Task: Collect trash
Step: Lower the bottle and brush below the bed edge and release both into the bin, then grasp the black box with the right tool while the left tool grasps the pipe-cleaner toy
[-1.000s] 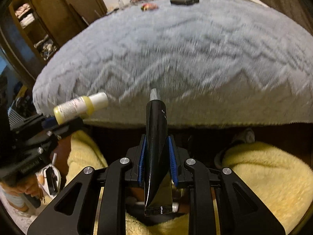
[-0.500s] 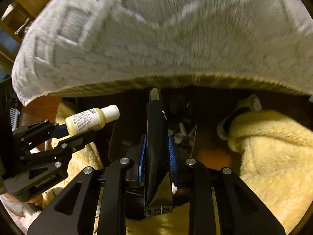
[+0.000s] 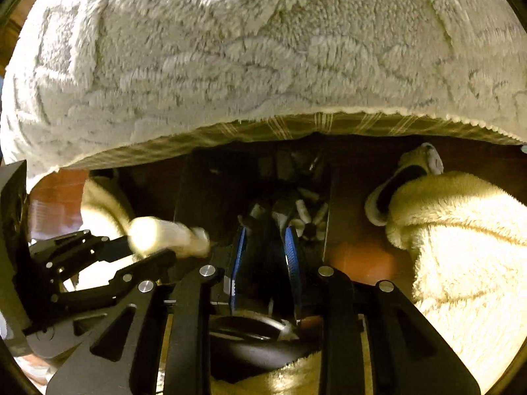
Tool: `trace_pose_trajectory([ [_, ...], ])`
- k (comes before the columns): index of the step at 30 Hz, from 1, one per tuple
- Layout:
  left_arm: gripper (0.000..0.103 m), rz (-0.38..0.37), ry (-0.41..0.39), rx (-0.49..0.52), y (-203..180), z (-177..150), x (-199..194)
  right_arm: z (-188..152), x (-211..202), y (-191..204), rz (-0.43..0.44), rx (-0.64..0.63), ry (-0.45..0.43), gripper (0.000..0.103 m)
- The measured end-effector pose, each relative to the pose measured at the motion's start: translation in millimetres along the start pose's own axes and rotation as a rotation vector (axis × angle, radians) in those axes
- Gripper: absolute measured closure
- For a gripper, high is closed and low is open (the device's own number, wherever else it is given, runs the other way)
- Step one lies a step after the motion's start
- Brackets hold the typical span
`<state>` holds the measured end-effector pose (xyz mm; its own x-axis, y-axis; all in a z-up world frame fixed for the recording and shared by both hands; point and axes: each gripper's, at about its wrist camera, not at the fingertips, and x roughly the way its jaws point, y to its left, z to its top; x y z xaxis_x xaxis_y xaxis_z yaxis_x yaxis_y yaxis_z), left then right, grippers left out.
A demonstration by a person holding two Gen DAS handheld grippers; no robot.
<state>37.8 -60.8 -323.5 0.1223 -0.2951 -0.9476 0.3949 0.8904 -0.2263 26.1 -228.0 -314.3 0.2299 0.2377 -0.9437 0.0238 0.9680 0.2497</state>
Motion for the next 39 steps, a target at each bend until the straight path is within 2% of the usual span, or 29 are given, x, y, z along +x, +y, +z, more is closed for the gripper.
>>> trace_pose_trajectory([
  [4, 0.057, 0.021, -0.021, -0.011, 2.2, 0.6, -5.8, 4.6, -11.2, -9.3, -0.006, 0.019, -0.04, 0.043],
  [6, 0.052, 0.033, -0.032, -0.017, 7.9, -1.1, -15.9, 5.7, -17.8, -11.2, -0.01, 0.032, -0.068, 0.039],
  [7, 0.048, 0.045, -0.042, -0.02, 8.3, -1.5, -20.3, 5.9, -22.2, -13.6, -0.012, 0.038, -0.083, 0.032],
  [9, 0.041, 0.07, -0.069, -0.015, 7.4, -1.5, -31.3, 5.8, -37.6, -17.1, -0.017, 0.054, -0.139, 0.021],
  [12, 0.031, 0.112, -0.137, 0.01, 2.7, -1.5, -57.1, 7.3, -68.7, -19.5, -0.037, 0.042, -0.242, 0.012],
  [14, 0.024, 0.122, -0.194, 0.024, -2.2, -0.2, -80.6, 9.1, -93.9, -17.3, -0.061, 0.023, -0.322, 0.01],
  [17, 0.021, 0.123, -0.283, 0.033, -5.4, 5.2, -117.0, 15.4, -130.2, -15.1, -0.104, -0.005, -0.434, 0.004],
  [21, 0.018, 0.149, -0.384, 0.058, -9.4, 19.1, -157.6, 32.8, -164.6, -13.0, -0.124, -0.039, -0.514, 0.003],
  [24, 0.017, 0.188, -0.455, 0.067, -5.7, 40.9, -184.0, 53.1, -180.0, -14.0, -0.145, -0.057, -0.549, 0.003],
  [28, 0.015, 0.25, -0.508, 0.055, 2.3, 61.6, -202.7, 79.9, -195.1, -9.4, -0.15, -0.06, -0.586, 0.003],
  [39, 0.015, 0.279, -0.561, -0.015, 32.4, 139.8, -207.8, 172.6, -185.2, -7.3, -0.177, -0.073, -0.602, 0.003],
])
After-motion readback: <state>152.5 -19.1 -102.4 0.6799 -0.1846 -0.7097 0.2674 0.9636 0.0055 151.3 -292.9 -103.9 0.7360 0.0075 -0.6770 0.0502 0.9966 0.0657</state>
